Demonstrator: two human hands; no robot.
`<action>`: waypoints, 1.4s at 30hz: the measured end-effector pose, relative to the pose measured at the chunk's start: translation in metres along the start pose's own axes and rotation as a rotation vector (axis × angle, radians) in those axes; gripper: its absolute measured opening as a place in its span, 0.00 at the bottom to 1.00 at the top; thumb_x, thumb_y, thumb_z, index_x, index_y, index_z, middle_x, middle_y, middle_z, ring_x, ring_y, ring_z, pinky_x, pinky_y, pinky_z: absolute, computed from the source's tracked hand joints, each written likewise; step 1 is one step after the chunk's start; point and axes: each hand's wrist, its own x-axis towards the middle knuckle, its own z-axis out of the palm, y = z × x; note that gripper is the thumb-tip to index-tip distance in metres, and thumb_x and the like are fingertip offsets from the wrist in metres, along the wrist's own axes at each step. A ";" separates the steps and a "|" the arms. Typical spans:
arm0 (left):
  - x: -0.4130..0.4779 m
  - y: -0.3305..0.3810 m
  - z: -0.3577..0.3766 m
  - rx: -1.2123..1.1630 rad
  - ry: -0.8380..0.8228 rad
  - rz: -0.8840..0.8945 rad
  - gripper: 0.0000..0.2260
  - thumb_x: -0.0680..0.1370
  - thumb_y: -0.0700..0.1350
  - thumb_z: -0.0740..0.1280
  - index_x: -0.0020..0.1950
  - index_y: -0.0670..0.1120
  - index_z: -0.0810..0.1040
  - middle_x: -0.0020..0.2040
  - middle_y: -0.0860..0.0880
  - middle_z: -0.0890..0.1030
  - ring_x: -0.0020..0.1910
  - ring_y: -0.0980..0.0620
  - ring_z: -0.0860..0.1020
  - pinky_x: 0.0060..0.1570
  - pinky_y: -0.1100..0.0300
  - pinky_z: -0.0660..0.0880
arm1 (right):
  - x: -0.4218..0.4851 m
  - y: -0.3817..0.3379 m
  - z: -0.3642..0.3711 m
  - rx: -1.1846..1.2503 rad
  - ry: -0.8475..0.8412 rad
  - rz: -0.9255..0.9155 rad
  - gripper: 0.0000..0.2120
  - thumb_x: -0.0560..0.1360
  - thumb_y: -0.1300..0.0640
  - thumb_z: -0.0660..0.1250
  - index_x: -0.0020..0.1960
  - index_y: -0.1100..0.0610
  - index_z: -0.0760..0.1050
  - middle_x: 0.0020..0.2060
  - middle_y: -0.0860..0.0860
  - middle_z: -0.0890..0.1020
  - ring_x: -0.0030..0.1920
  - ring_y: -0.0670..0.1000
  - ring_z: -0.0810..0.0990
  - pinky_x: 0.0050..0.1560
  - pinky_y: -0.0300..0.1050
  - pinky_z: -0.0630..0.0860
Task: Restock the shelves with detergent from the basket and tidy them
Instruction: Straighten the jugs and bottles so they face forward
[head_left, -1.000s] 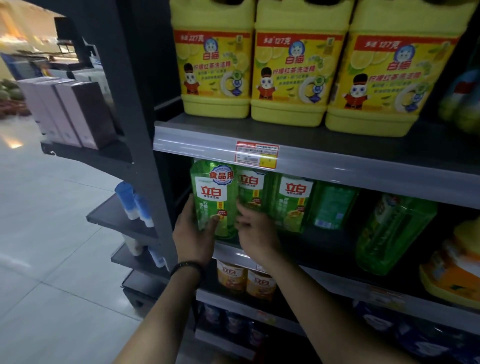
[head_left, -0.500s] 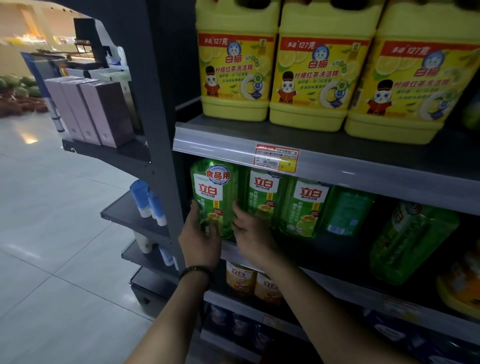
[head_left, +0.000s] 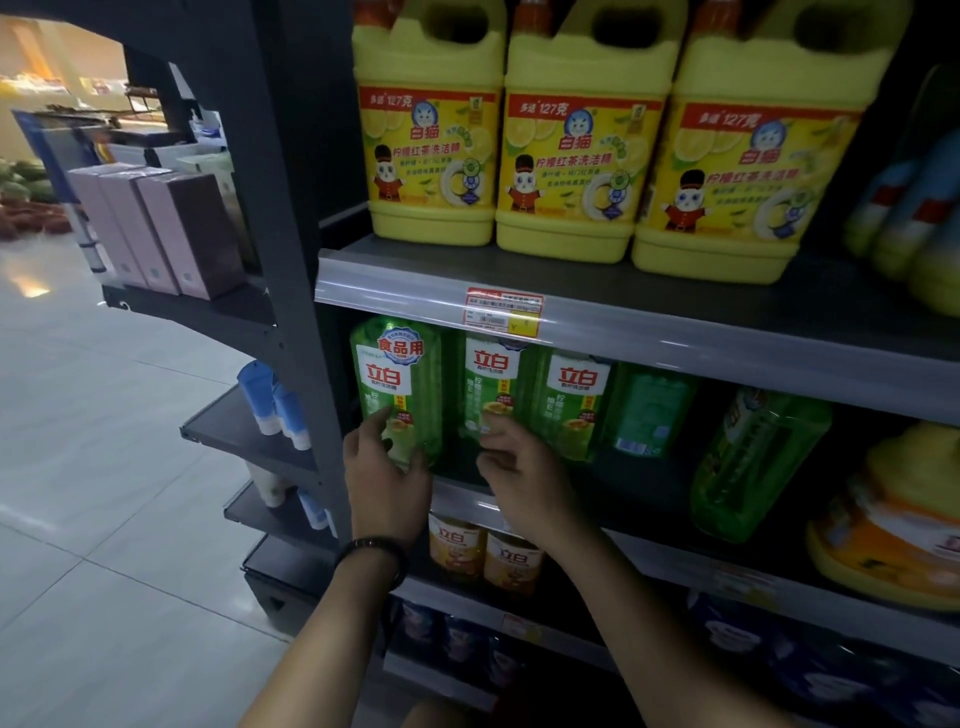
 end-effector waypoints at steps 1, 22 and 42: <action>-0.009 0.007 0.005 -0.025 -0.010 0.027 0.22 0.78 0.37 0.70 0.72 0.49 0.74 0.68 0.46 0.74 0.61 0.47 0.78 0.61 0.52 0.76 | -0.010 0.003 -0.013 0.015 0.056 0.002 0.24 0.84 0.61 0.67 0.79 0.50 0.71 0.66 0.50 0.81 0.65 0.48 0.81 0.66 0.46 0.79; -0.111 0.117 0.182 -0.229 -0.872 0.159 0.39 0.73 0.29 0.57 0.83 0.53 0.64 0.77 0.54 0.71 0.78 0.53 0.68 0.76 0.54 0.68 | -0.097 0.097 -0.194 0.166 0.620 0.095 0.34 0.78 0.63 0.74 0.78 0.43 0.65 0.61 0.32 0.76 0.68 0.48 0.78 0.70 0.52 0.75; -0.104 0.105 0.166 -0.456 -0.822 -0.083 0.13 0.82 0.30 0.66 0.62 0.41 0.82 0.59 0.43 0.87 0.64 0.42 0.83 0.70 0.40 0.76 | -0.075 0.105 -0.187 -0.021 0.597 0.103 0.36 0.65 0.50 0.85 0.67 0.42 0.72 0.53 0.39 0.85 0.53 0.41 0.85 0.53 0.41 0.83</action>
